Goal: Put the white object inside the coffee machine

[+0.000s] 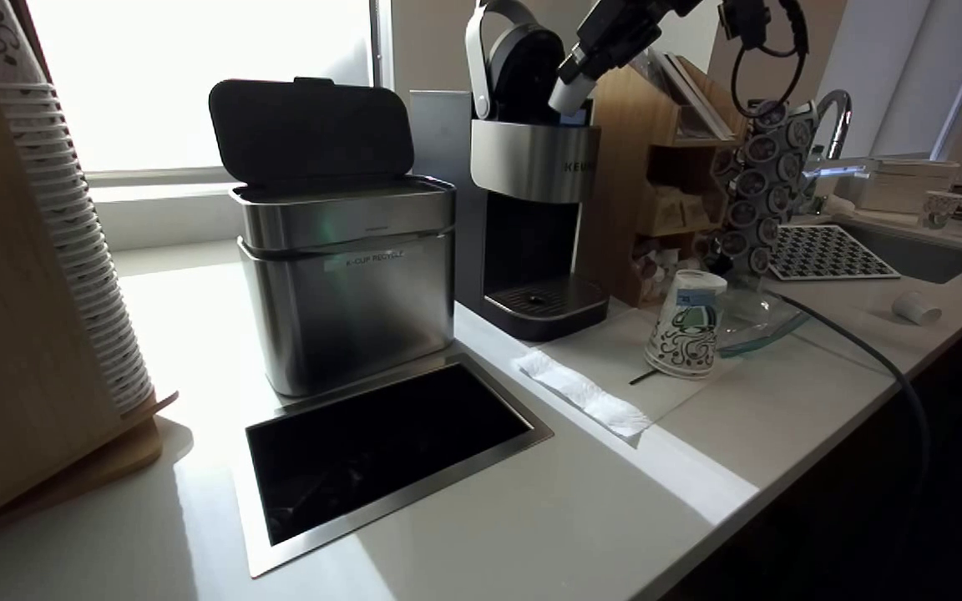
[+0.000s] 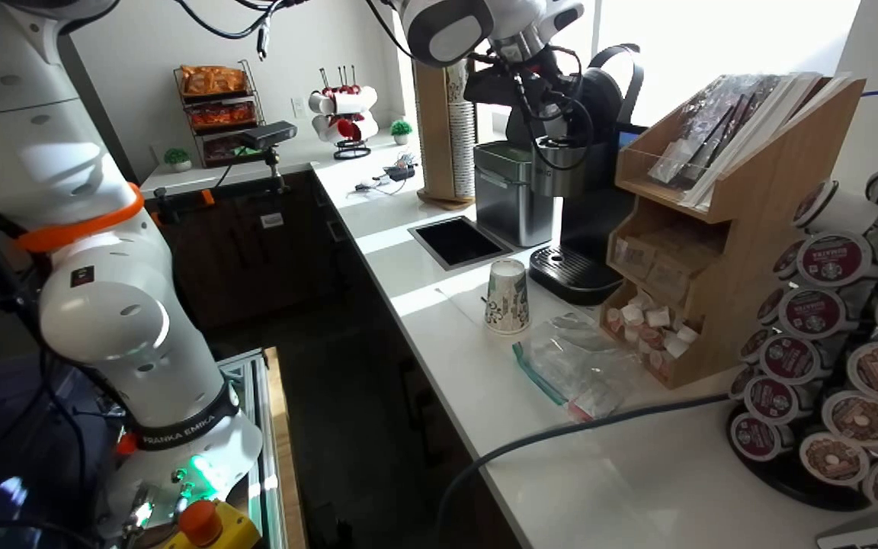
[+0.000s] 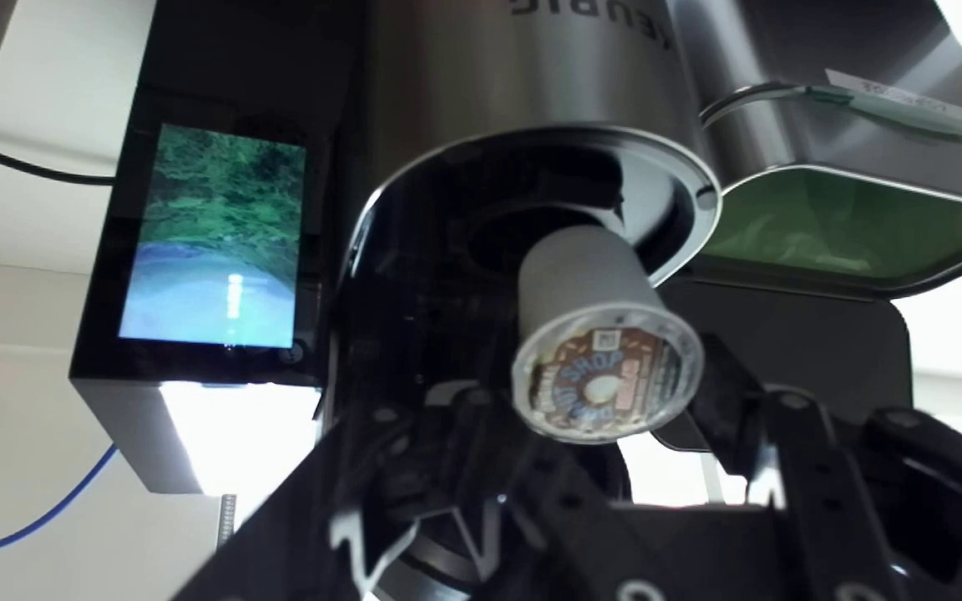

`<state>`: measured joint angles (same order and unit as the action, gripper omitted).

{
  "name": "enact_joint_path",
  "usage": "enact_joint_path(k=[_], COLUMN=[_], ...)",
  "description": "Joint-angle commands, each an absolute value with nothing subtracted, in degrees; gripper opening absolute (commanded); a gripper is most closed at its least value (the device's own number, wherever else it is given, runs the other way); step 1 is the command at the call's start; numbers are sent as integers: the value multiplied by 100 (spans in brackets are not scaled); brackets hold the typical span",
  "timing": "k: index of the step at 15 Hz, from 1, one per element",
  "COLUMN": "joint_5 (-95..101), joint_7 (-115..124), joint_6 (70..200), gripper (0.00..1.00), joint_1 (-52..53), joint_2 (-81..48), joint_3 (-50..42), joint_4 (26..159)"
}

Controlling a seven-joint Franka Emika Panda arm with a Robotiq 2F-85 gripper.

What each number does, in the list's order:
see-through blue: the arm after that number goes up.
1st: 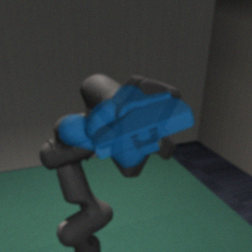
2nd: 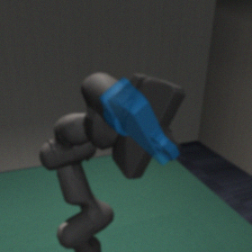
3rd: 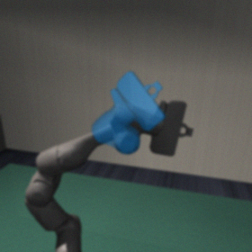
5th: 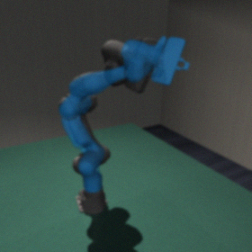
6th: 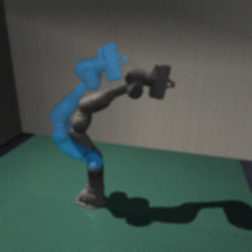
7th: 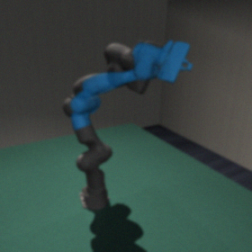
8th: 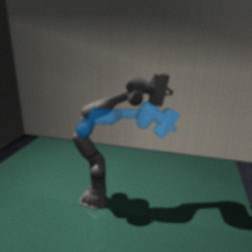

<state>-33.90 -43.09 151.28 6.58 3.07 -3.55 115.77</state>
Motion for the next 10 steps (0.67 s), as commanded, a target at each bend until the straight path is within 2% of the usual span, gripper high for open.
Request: enact_joint_path(k=[1,10], joint_5=[-3409,-3299], joint_7=[-4444,-4487], joint_6=[15329,15455], gripper=[29,29], joint_1=[671,672], joint_2=[77,-114], joint_3=[-350,-339], joint_4=[11397,11339])
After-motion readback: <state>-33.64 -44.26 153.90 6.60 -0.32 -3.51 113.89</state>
